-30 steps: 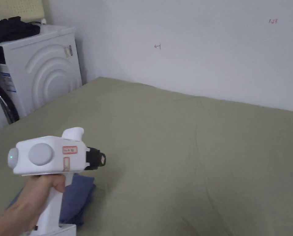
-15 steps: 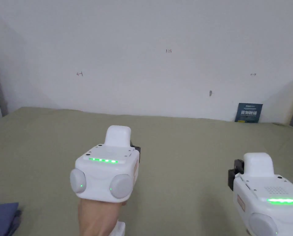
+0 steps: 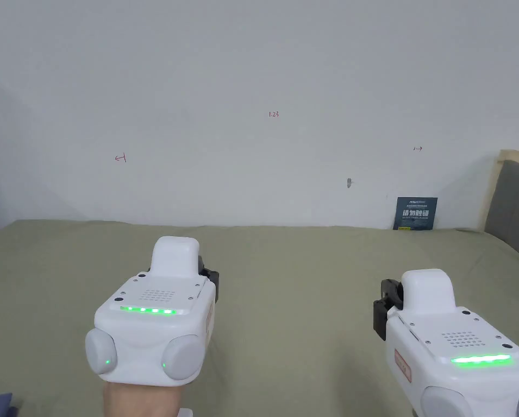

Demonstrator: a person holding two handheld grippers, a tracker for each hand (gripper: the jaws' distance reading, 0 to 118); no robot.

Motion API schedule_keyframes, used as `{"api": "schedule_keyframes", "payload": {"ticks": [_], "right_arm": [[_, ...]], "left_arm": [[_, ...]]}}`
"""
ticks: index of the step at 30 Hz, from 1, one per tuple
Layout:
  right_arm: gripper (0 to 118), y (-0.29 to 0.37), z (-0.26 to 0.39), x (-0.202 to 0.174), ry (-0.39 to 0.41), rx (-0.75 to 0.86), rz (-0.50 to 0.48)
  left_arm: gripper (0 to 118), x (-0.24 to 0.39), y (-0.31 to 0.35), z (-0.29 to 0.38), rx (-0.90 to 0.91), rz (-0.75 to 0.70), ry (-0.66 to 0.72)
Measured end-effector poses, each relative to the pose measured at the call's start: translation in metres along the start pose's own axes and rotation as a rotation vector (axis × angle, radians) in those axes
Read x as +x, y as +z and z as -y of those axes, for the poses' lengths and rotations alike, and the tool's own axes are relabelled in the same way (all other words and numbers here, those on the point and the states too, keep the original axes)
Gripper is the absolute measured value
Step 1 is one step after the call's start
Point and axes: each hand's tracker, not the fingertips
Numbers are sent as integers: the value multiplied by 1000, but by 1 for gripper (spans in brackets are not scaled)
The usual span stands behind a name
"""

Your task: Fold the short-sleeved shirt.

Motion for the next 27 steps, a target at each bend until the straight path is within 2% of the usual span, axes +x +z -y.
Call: {"api": "schedule_keyframes", "payload": {"ticks": [1, 2, 3, 4, 5, 6, 7, 8, 11, 12, 15, 20, 27], "right_arm": [[18, -3, 1, 0, 1, 5, 8], [43, -3, 1, 0, 6, 12, 17], [75, -3, 0, 0, 7, 16, 18], [75, -4, -1, 0, 7, 11, 22], [85, -4, -6, 1, 7, -2, 24], [105, -4, -7, 1, -2, -15, 20], [118, -1, -7, 2, -9, -11, 21], [118, 1, -7, 1, -3, 15, 28], [118, -1, -12, 2, -2, 9, 41], [118, -1, -15, 2, -6, 5, 42], [118, -1, -20, 5, -22, 0, 31], [118, 3, -25, 8, -2, 0, 25], [118, 1, -22, 15, -34, -3, 26]], "left_arm": [[18, 0, -1, -1, -3, -2, -6], [37, -1, -1, 0, -4, -3, -7], [63, -2, -1, 0, -4, -5, -19], [63, -2, -2, 1, -2, -8, -17], [72, -2, -5, 0, -14, -9, -15], [90, -3, -6, 1, -21, -6, -14], [110, -3, -7, 3, -12, 9, -15], [118, 1, -4, 4, -14, -6, -64], [118, 11, -13, -4, -17, -81, -93], [118, 8, -7, -7, -22, -66, -72], [118, -2, 0, -14, -45, 109, 82], [118, -2, 9, -16, -42, -29, -39], [118, -5, 17, -20, -96, 10, -18]]}}
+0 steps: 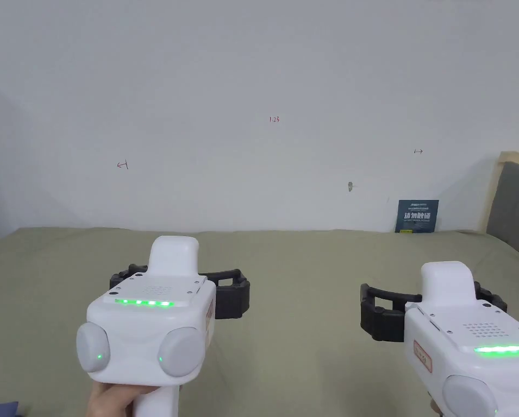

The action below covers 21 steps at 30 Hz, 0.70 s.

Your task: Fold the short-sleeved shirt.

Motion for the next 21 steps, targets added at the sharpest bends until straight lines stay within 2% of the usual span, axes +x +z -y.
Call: {"api": "schedule_keyframes", "payload": {"ticks": [3, 6, 8, 11, 13, 15, 16, 17, 18, 20, 21], "right_arm": [[118, 0, 2, 1, -17, -5, -14], [118, 2, 3, 1, -8, -2, -21], [118, 3, 3, 1, -6, -6, -22], [118, 4, 2, 1, -15, -8, -23], [118, 3, 0, 2, -23, -5, -22], [118, 2, -1, 3, -29, -7, -23], [118, 2, -2, 3, -30, -9, -25], [118, 2, -2, 3, -29, -8, -21], [118, 4, -4, 2, -25, -5, -19], [118, 5, -10, 0, -6, -19, -12], [118, 5, -12, 0, -4, -21, -4]], "left_arm": [[118, 2, 0, -3, -40, -122, -17], [118, -3, 4, -4, -19, -79, -33], [118, -6, 3, -8, -14, -19, 20], [118, -2, 6, -10, -27, -39, 24], [118, 8, -1, -8, -94, -70, -52], [118, 16, -5, -1, -65, -188, -110], [118, 15, -6, 2, -44, -143, -162], [118, 10, -9, 5, -11, -33, -87], [118, 9, -10, 3, -25, -24, -70], [118, 10, -12, 2, -57, -167, -60], [118, 10, -11, 1, -49, -160, -69]]}}
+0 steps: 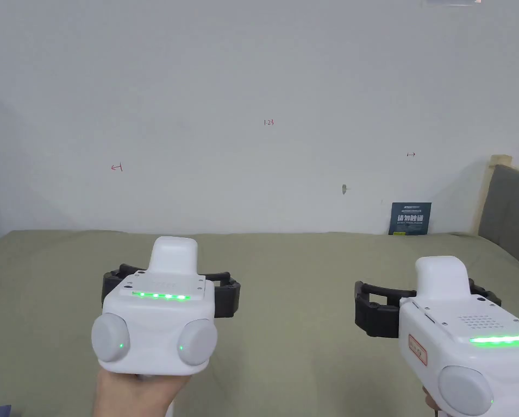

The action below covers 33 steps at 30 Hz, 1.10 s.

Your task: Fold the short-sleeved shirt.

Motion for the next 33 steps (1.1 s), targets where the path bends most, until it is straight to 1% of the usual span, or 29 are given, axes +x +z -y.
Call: {"api": "schedule_keyframes", "payload": {"ticks": [2, 4, 5, 8, 10, 12, 14, 15, 16, 19, 20, 21, 22, 24, 26, 28, 31, 33], "right_arm": [[118, -3, 6, -1, -8, -4, 12], [118, -2, 6, 0, -51, -1, 27], [118, -1, 7, 2, -60, -8, 17], [118, 1, 5, 5, -82, -15, 36], [118, 8, 3, 3, -92, -5, 58], [118, 13, 4, 3, -99, 3, 47], [118, 20, 4, -1, -74, -5, 37], [118, 21, 5, -3, -57, -7, 52], [118, 22, 6, -4, -45, -6, 57], [118, 28, 8, -11, -26, -11, 32], [118, 28, 10, -13, -14, -12, 29], [118, 27, 14, -15, 0, -14, 35], [118, 27, 16, -17, 11, -16, 41], [118, 29, 19, -17, 14, -15, 38], [118, 47, 10, -19, 11, -30, 10], [118, 50, 11, -20, 11, -28, 12], [118, 47, 14, -15, 11, -22, 23], [118, 48, 15, -13, 3, -24, 20]], "left_arm": [[118, 0, 7, 2, 27, 4, 37], [118, 0, 17, 1, 57, -16, 75], [118, -3, 21, 0, 75, -17, 77], [118, -10, 31, -1, 62, -34, 156], [118, -12, 42, 4, 85, -7, 134], [118, -11, 47, 13, 141, -25, 115], [118, -8, 48, 18, 126, -34, 85], [118, -8, 48, 18, 110, -38, 67], [118, -11, 46, 21, 103, -8, 76], [118, -18, 43, 22, 26, 49, 169], [118, -21, 41, 24, 28, 95, 196], [118, -23, 42, 26, 37, 108, 217], [118, -23, 43, 26, 47, 89, 212], [118, -23, 47, 31, 56, 53, 196], [118, -27, 48, 33, 49, 43, 138], [118, -28, 51, 36, 46, 30, 136], [118, -36, 50, 38, 14, 58, 164], [118, -35, 52, 41, 22, 51, 172]]}}
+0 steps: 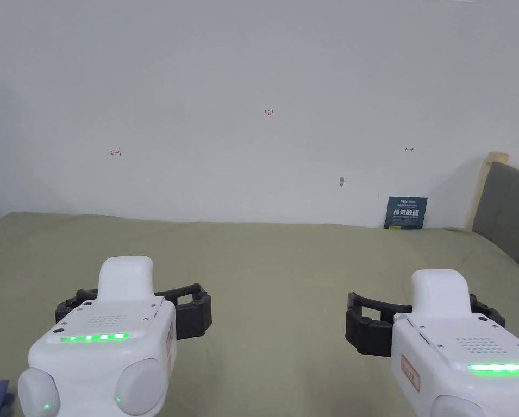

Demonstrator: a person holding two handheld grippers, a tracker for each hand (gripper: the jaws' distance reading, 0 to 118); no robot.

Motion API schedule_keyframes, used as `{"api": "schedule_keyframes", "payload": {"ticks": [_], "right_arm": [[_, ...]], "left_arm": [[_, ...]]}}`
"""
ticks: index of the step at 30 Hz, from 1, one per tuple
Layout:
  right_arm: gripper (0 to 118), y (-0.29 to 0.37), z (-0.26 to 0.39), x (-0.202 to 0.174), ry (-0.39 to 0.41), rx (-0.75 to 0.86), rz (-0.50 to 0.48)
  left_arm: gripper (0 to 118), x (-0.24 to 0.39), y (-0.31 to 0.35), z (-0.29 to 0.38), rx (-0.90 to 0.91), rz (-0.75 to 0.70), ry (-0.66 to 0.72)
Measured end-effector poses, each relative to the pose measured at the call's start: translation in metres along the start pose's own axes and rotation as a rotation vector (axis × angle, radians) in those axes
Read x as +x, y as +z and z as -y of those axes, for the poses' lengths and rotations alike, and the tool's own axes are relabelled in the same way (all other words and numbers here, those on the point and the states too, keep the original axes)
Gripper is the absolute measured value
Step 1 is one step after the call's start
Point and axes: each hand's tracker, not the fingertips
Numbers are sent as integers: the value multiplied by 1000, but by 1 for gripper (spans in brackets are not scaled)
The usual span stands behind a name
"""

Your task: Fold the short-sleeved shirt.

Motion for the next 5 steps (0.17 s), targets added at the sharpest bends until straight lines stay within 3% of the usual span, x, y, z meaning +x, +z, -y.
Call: {"api": "schedule_keyframes", "payload": {"ticks": [5], "right_arm": [[118, 8, 0, -6, -19, 6, -7]], "left_arm": [[118, 4, 3, 3, 0, 3, -24]]}}
